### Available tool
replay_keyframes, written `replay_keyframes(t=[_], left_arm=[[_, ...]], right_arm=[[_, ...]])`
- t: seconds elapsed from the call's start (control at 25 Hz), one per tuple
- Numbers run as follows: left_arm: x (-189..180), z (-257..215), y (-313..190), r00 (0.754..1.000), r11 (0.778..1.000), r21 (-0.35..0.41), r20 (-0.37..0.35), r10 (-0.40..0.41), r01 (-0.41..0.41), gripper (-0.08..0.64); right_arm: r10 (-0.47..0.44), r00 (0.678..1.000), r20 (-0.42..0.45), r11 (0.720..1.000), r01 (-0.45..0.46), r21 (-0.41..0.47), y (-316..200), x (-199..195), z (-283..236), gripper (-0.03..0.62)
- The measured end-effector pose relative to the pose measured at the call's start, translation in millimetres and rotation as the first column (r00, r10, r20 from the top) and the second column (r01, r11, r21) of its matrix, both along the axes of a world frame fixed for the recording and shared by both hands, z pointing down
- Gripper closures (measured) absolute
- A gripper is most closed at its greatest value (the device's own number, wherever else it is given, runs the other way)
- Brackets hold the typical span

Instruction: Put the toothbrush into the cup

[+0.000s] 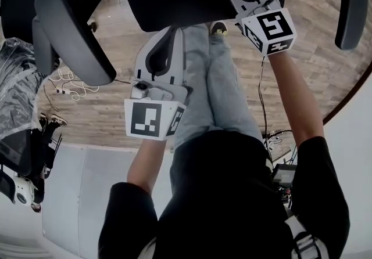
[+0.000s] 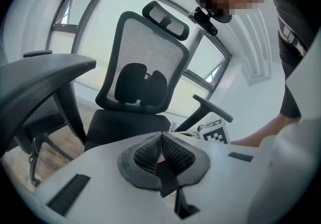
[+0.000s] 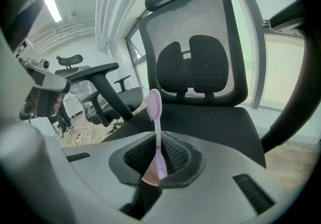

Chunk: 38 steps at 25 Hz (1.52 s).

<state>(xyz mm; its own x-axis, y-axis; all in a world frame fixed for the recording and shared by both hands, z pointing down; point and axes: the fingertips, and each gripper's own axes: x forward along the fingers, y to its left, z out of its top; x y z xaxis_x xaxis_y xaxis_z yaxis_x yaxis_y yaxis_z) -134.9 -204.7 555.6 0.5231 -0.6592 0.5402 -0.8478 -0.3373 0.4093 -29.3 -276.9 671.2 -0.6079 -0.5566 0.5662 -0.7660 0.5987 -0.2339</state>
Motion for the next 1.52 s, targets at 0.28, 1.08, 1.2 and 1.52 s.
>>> replay_keyframes(t=[0.28,1.08,1.2,1.52], left_arm=[[4.8,0.5,2.3,1.0,1.0,-0.006,-0.005,0.009,-0.009,0.537],[5.0,6.1,3.8,1.0,1.0,-0.016,-0.01,0.004,-0.004,0.537],[7.3,6.4,4.4,1.0,1.0,-0.016,-0.016,0.008,-0.009,0.537],[5.3,6.4,6.3,1.0,1.0,-0.017,-0.013,0.012,-0.012,0.537]], right_arm=[[-0.007,1.0,-0.019,1.0,0.007,-0.006,1.5,-1.6,6.8,0.549],[0.025,0.997,-0.07,1.0,-0.025,-0.003,-10.5,1.1,15.4,0.548],[0.033,0.996,-0.081,0.999,-0.033,0.005,-10.8,1.9,15.1,0.548],[0.019,0.992,-0.126,1.0,-0.017,0.016,-7.8,0.3,14.5,0.548]])
